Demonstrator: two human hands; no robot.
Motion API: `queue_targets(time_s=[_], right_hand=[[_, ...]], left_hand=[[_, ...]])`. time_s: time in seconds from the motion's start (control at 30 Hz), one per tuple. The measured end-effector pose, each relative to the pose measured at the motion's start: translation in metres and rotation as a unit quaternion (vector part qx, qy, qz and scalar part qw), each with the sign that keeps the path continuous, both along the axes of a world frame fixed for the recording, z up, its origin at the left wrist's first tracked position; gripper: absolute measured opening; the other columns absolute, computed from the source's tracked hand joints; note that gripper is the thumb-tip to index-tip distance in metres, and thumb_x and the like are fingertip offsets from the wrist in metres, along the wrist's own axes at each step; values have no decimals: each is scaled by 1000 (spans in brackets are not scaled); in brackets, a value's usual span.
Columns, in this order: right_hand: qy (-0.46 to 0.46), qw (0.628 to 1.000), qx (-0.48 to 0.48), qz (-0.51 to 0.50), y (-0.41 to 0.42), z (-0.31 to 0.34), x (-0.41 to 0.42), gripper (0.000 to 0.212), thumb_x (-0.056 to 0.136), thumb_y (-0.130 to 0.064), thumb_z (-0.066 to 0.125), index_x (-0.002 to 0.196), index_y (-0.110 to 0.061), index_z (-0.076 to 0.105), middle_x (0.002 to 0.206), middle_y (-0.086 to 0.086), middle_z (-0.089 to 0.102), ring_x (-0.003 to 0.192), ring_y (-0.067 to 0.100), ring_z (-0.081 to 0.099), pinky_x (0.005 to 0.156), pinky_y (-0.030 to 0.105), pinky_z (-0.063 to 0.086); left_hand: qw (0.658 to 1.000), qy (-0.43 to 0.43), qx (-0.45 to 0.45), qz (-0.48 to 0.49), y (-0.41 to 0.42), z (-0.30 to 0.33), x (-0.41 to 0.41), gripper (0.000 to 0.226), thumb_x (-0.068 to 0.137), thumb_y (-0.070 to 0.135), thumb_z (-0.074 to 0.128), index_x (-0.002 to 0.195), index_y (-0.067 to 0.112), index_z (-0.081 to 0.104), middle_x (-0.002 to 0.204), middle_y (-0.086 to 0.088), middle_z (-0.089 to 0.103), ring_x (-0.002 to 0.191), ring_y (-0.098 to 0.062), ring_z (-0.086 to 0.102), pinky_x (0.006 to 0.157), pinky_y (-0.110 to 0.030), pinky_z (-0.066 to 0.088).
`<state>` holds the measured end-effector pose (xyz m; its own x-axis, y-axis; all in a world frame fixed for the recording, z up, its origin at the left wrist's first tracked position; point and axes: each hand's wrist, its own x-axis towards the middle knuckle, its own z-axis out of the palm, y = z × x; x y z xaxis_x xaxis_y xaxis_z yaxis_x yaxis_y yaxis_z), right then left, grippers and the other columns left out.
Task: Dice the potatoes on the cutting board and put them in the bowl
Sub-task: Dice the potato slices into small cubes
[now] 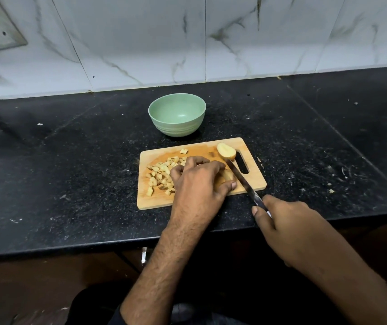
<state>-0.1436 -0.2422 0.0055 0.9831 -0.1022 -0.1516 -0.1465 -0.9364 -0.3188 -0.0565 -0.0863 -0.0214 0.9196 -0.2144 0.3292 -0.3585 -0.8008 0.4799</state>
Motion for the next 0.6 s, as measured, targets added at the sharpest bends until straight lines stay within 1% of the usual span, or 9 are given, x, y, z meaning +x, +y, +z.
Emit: queue_targets(time_s=[0.1,0.2,0.27,0.4,0.47,0.6], right_hand=[[-2,1000,-6,-1,1,1,-1,27,103,-52,30,90,-31,42,77,-4,55,72,13,54,65,35,46],[-12,1000,4,-1,4,4,-2,30,103,-51,29,81,-32,36,72,-4,54,69,13,54,65,35,46],[-18,1000,6,7,7,5,-2,31,103,-49,28,79,-31,33,71,-5,54,69,13,54,64,35,46],[-36,999,-11,15,9,5,-1,24,104,-47,26,88,-31,36,71,-6,51,70,17,52,66,35,45],[-35,999,-23,10,8,7,-1,23,104,-47,26,94,-31,40,72,-7,49,71,20,50,69,36,46],[-19,1000,-16,12,8,10,1,23,104,-45,30,102,-29,47,72,-4,54,69,18,54,70,38,51]], left_hand=[[1000,-6,-4,4,-1,-4,-1,40,86,52,68,120,31,66,114,17,62,120,-7,38,89,-32,12],[1000,-11,-3,7,-1,-7,-1,37,87,52,67,117,31,66,115,17,65,120,-9,39,90,-35,15],[1000,-14,6,12,-3,-7,-2,33,88,50,66,115,31,64,115,16,64,120,-11,38,92,-38,17],[999,5,27,25,-8,-4,-6,29,91,48,61,113,30,58,115,14,61,122,-13,36,99,-43,21],[999,16,33,25,-9,-2,-6,31,91,46,60,118,31,55,117,13,60,123,-14,37,100,-45,23],[998,30,50,19,-10,2,-5,39,92,44,59,128,30,51,120,11,56,123,-14,37,101,-46,26]])
